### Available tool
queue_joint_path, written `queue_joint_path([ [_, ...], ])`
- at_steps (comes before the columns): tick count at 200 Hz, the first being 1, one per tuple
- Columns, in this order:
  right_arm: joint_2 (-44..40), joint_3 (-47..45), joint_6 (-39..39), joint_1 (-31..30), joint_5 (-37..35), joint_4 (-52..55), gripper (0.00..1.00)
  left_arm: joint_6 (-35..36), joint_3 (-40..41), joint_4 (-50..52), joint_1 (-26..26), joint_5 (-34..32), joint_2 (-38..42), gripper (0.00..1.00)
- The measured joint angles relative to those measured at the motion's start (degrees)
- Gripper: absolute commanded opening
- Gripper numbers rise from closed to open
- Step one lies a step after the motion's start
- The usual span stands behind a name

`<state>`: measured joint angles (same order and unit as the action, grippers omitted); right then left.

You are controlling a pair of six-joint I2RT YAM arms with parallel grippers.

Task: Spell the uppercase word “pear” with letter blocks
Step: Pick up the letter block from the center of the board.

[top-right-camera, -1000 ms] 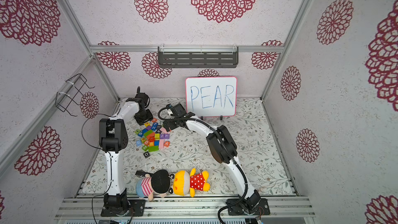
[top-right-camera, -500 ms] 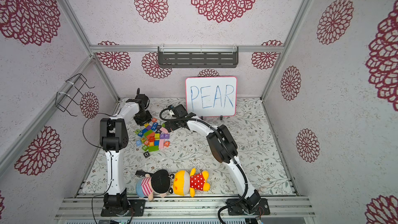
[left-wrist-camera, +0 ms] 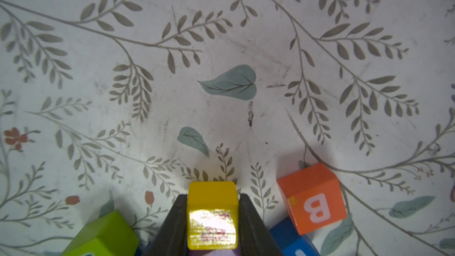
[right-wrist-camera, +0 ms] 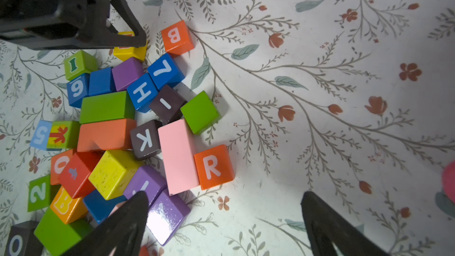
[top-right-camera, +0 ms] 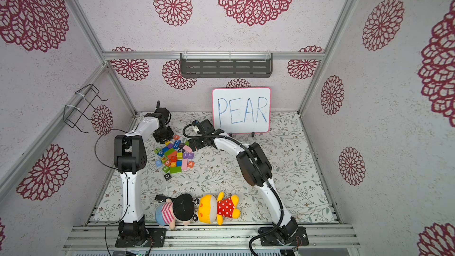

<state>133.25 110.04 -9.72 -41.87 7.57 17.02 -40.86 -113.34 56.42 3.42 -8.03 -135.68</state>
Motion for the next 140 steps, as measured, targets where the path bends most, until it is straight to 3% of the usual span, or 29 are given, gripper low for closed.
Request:
queue_joint_path([
  [43,-7.8,-8.4,-0.5,0.0,-1.7,-0.6,0.99,-2.1,6.0,-1.0,4.2,1.1,6.1,0.17],
  [91,-26.5,-28.3,-2.1,1.6,-4.0,-6.2,0.99,-5.1,4.9,-0.6,16.5,1.3,11.5,0.17],
  [140,-37.7,-48.4,-4.9,3.3,-6.5,-11.0,0.99,-5.0,4.7,-0.1,23.5,1.0,11.9,0.18],
])
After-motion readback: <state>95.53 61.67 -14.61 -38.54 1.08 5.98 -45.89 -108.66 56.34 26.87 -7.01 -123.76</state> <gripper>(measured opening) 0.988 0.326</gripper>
